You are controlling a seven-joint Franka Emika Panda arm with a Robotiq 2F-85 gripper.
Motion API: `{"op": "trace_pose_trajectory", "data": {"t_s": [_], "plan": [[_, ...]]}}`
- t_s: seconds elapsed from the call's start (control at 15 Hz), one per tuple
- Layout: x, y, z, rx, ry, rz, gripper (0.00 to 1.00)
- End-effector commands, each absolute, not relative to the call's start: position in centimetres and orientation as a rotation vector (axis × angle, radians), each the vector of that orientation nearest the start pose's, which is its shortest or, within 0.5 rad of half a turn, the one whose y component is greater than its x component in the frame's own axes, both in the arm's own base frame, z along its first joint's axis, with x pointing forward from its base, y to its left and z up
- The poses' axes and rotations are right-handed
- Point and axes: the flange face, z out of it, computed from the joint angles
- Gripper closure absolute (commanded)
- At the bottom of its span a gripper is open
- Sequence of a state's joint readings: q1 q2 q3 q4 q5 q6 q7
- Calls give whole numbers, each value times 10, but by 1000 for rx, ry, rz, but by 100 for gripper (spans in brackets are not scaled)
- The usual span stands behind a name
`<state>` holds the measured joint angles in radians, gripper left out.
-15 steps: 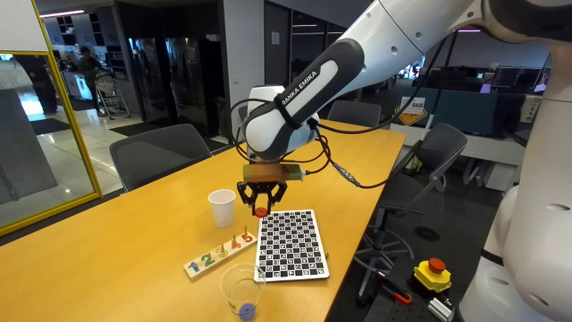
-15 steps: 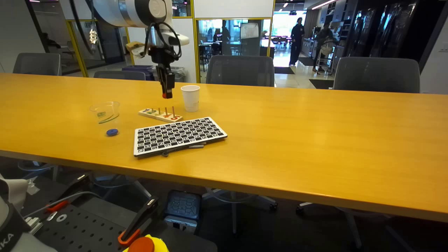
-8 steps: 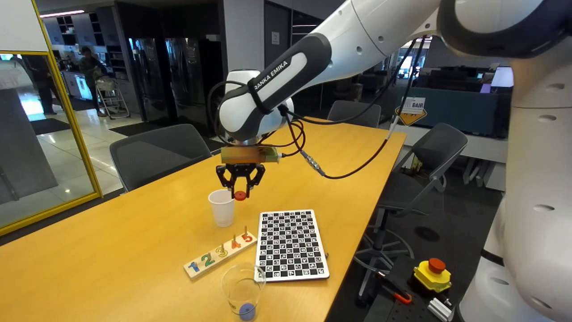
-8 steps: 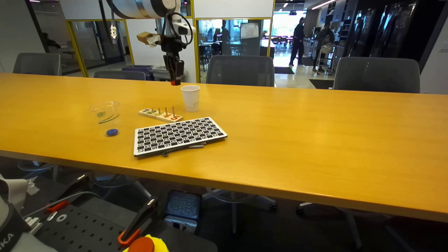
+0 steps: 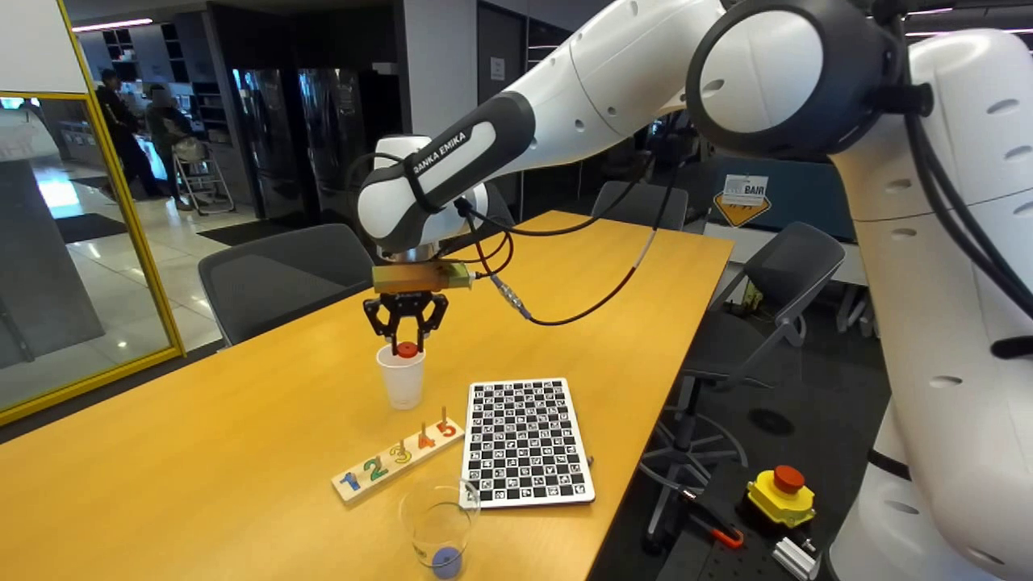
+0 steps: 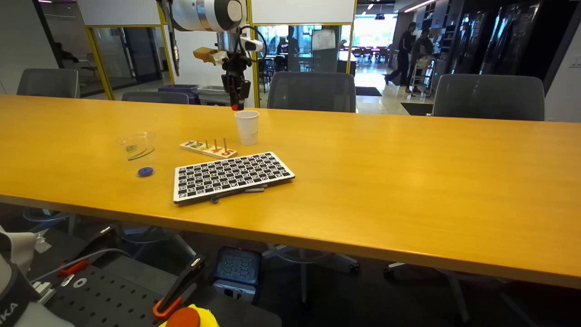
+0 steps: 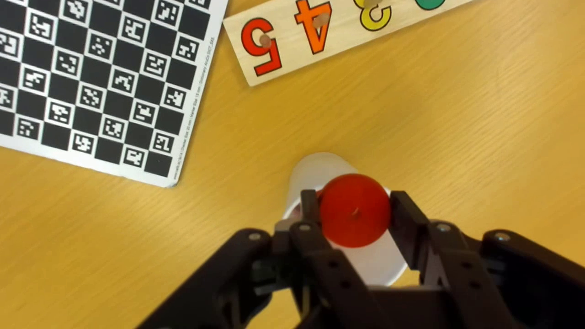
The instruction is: Place the orange rings inside the white cup then put the blue ring in the clear cup
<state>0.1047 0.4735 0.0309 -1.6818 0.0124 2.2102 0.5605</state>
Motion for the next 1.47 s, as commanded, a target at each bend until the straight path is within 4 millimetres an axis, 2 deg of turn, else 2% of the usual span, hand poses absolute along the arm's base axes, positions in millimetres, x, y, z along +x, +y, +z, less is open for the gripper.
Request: {"op": "trace_pose_trajectory", "data": {"t_s": [0.0, 0.2, 0.27, 0.33, 0.6, 0.8, 0.93, 1.13, 1.4], "plan": [[704, 86, 336, -3046, 615, -61, 82], [716, 80, 332, -3052, 598, -46, 82], [719, 79, 329, -3054, 599, -32, 51], [722, 77, 327, -3056, 595, -23, 31], [727, 75, 322, -3065, 580, 8, 2], [718, 73, 329, -3074, 577, 26, 0], [704, 71, 340, -3081, 553, 33, 0], [669, 66, 359, -3100, 418, 59, 0], [617, 51, 382, -3112, 310, 99, 0]]}}
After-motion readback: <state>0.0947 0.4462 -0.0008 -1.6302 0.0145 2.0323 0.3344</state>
